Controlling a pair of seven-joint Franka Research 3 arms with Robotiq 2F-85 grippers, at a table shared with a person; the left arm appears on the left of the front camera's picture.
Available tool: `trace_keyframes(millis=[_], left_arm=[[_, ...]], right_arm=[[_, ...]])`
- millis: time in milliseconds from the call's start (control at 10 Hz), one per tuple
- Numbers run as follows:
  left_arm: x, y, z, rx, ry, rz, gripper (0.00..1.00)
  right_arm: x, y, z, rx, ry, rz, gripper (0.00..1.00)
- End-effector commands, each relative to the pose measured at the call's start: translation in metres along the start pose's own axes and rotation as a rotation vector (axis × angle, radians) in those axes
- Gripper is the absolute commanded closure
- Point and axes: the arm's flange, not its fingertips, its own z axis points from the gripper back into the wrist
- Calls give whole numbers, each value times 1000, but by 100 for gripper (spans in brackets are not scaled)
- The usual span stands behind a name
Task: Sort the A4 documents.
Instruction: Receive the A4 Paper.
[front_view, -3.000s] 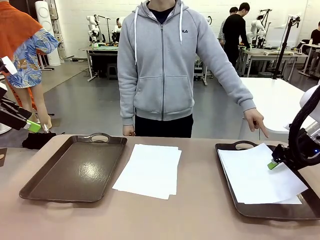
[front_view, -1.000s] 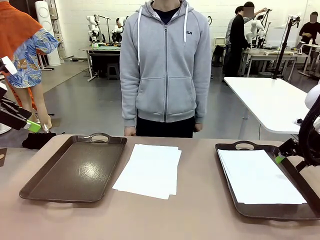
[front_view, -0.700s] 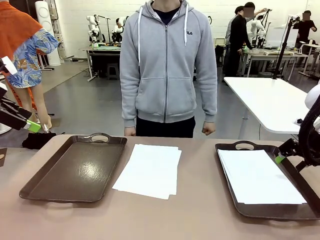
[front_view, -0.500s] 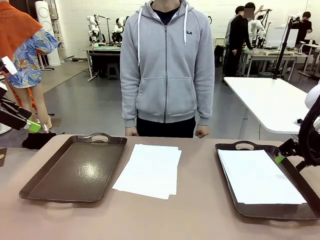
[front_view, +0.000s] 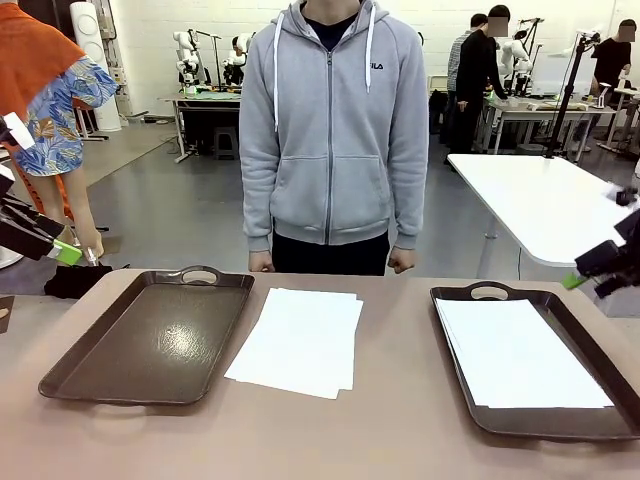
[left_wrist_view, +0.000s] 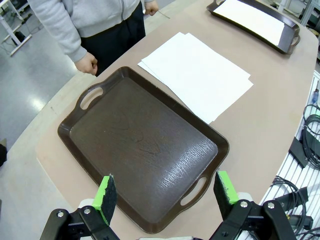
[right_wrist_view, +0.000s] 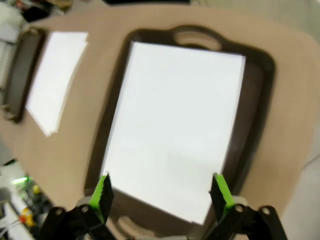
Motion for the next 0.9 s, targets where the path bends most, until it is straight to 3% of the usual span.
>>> trace_keyframes(millis=[0,400,600,800], left_arm=[[-1,1,-1,-8,-7,3,0],[-1,1,-1,-8,-7,3,0],[-1,1,-1,-8,-7,3,0],[-1,1,-1,-8,-7,3,0]], right_arm=[[-7,37,13,155,1,189,0],[-1,104,33,408,-70,571,0],[-7,129,40,422,-128,718,0],[-10,139,44,371,-177,756,0]])
